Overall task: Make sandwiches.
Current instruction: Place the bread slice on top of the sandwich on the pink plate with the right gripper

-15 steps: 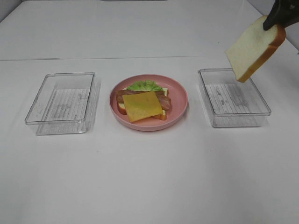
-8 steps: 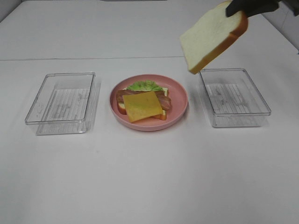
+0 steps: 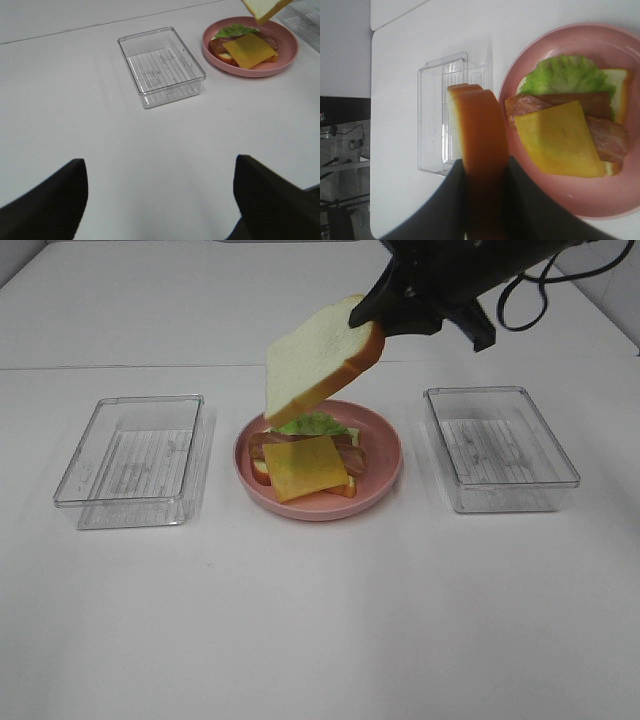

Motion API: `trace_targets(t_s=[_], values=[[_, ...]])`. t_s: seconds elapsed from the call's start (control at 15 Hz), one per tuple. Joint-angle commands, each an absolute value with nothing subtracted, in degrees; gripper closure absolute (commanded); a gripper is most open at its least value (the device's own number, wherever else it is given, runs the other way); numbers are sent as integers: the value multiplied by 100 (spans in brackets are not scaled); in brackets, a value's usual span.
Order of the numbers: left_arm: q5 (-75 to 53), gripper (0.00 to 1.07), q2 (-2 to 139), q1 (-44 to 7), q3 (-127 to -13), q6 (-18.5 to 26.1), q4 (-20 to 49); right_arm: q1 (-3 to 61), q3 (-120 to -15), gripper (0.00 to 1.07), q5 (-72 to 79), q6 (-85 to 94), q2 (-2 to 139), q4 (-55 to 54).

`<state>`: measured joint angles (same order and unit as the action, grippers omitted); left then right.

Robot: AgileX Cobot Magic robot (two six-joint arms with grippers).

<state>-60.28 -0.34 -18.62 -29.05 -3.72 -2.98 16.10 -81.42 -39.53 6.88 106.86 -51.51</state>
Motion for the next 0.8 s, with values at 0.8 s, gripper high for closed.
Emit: trace_targets(t_s=[0.8], values=[[-5970, 30, -149, -1862, -2876, -361, -304, 1736, -8102, 107, -3260, 2000, 12376, -7151]])
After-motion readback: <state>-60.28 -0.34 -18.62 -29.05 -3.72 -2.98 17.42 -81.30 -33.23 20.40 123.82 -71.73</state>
